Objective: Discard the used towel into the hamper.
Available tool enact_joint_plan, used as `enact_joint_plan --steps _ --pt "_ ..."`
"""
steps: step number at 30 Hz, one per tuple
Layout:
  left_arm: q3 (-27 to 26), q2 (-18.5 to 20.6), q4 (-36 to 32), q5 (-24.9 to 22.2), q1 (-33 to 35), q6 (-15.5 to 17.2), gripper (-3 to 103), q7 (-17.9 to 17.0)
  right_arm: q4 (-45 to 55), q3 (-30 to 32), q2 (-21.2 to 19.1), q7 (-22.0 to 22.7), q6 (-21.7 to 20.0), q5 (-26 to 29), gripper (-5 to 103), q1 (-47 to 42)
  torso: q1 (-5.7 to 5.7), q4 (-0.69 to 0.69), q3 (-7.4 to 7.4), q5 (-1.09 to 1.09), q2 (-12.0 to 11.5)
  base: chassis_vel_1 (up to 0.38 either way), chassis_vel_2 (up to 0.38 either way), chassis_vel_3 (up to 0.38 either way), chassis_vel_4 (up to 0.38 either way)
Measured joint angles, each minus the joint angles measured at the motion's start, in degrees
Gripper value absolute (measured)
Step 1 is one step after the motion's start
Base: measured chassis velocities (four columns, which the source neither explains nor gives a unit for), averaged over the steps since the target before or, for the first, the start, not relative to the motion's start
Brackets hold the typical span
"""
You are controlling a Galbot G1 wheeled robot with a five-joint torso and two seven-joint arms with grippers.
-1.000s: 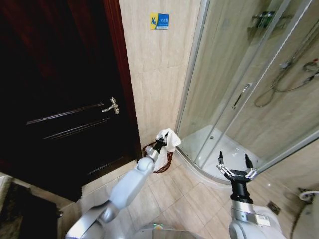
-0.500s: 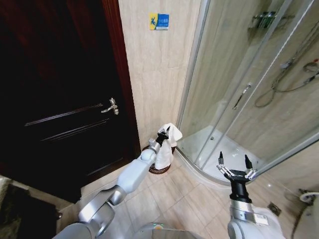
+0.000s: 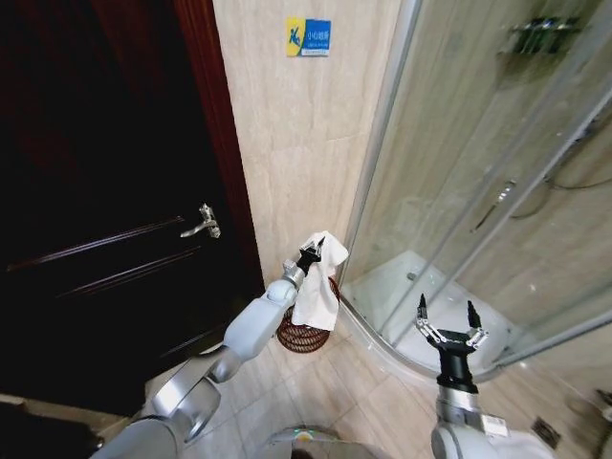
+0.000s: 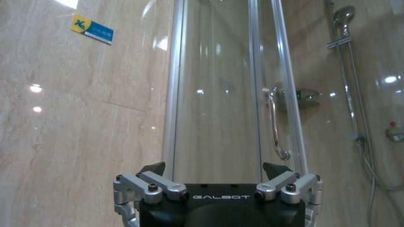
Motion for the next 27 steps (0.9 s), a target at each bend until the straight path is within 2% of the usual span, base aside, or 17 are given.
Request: enact_joint_plan --steps 4,10,16,23,27 --pt "-0.16 0.15 3.87 4.72 0.5 -2.37 2 3.28 -0.13 0.19 -0.12 -1.24 0.98 1.22 100 -0.75 -0.1 -0.04 -0.03 -0.01 0.04 0.017 -0.059 -0.028 0.038" --pt "0.75 1.19 5.94 7.2 2.24 -2.55 2 4.36 -0.03 0.39 -0.12 -1.45 1.21 1.61 100 -1.16 -0.08 -0.01 -0.03 0.0 0.04 0.026 -0.046 -0.035 0.022" --pt "2.15 2.17 6.74 7.54 4.69 -2.24 2 4.36 0.12 0.39 0.08 -1.48 1.24 1.62 100 -1.17 -0.03 -0.01 -0.01 -0.01 0.04 0.0 0.0 0.0 0.0" --pt "2.76 1.85 8.25 6.09 7.47 -0.44 2 3.43 -0.41 0.32 0.64 -1.6 1.79 1.63 100 -1.26 -0.04 -0.02 -0.02 0.0 0.04 0.0 0.0 0.0 0.0" --pt "3.92 0.91 9.0 2.7 9.3 2.5 2 -0.71 -0.87 0.38 1.12 -2.16 2.31 1.83 100 -1.67 -0.04 -0.02 -0.01 0.0 0.04 0.0 0.0 0.0 0.0"
